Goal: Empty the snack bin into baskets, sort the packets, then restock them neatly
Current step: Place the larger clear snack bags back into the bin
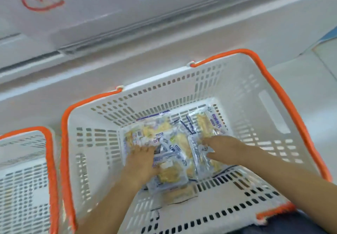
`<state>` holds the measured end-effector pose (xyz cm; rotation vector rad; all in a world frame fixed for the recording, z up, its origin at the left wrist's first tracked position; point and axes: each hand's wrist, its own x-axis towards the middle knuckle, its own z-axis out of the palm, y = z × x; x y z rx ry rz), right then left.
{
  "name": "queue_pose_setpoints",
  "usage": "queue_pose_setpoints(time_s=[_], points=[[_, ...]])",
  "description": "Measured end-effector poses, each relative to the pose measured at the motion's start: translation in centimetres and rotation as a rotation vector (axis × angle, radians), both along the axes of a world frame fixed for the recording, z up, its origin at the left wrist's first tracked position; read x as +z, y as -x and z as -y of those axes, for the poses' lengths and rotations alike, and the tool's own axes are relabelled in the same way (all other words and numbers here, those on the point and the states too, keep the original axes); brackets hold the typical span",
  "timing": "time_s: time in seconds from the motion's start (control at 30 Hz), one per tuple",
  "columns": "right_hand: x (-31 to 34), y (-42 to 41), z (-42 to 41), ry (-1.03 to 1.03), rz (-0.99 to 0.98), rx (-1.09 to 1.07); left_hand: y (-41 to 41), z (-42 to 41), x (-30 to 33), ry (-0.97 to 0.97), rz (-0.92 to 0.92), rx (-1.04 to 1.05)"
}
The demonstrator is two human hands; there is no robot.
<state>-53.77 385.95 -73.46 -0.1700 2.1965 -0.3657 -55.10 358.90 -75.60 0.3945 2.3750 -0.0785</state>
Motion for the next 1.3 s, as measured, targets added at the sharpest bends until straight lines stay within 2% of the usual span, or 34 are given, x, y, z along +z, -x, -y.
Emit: queue_pose_setpoints(time_s=[0.07,0.2,0.27,0.33,0.4,0.43,0.5,0.57,0.63,0.67,0.73,0.8,0.87,0.93,1.0,1.1,1.17,1.23,1.3], points=[[-0.5,0.4,0.4,0.116,-0.005,-0.122,-0.3,0.0,-0.4,-0.064,0.047,0.043],[0.2,0.5,1.2,0.278,0.023,-0.313,-0.1,-0.3,1.7,-0.493,0.168,0.385],[1.4,0.9,1.5,0.342,0.113,-0.534,0.5,-1.1,3.4,-0.626,0.077,0.496],[2.7,1.6,1.4,0.518,0.345,-0.912,0.7,-2.8,5.0,-0.721,-0.082,0.571],[3.5,2.0,1.0,0.788,0.546,-1.215,0.3,-4.7,6.3,-0.763,-0.205,0.470],[3.5,1.9,0.7,0.892,0.579,-1.337,0.0,-5.5,6.8,-0.755,-0.286,0.355],[3.2,1.7,0.1,0.966,0.569,-1.461,-0.3,-6.1,7.0,-0.746,-0.421,0.106],[2.6,1.6,-0.5,0.970,0.530,-1.504,-0.3,-5.8,6.5,-0.792,-0.465,-0.061],[2.5,1.7,-1.0,0.985,0.480,-1.541,-0.6,-5.1,6.6,-0.893,-0.435,-0.074],[2.4,1.8,-1.0,0.995,0.446,-1.575,-0.8,-5.0,7.2,-0.962,-0.403,0.021],[2.4,2.0,-0.7,0.999,0.370,-1.605,-0.6,-4.9,8.8,-1.065,-0.358,0.376],[2.3,2.0,-0.5,0.934,0.286,-1.566,0.5,-4.6,9.9,-1.130,-0.404,0.716],[2.0,1.9,-0.5,0.874,0.211,-1.501,2.4,-3.9,10.0,-1.133,-0.304,0.872],[2.5,1.9,-0.6,0.828,0.206,-1.431,3.9,-4.1,9.6,-1.034,-0.102,0.827],[2.6,2.0,-0.4,0.892,0.263,-1.378,4.5,-4.7,8.6,-0.919,-0.038,0.733],[2.9,1.9,-0.2,1.003,0.361,-1.360,4.6,-6.2,7.6,-0.866,-0.086,0.662],[3.1,1.6,0.0,1.029,0.379,-1.268,4.5,-7.1,7.2,-0.882,-0.108,0.667],[3.2,1.4,0.3,0.996,0.322,-1.179,4.3,-7.7,6.9,-0.871,-0.171,0.637],[2.6,1.4,0.2,0.884,0.215,-1.198,4.4,-6.9,6.0,-0.785,-0.313,0.599]])
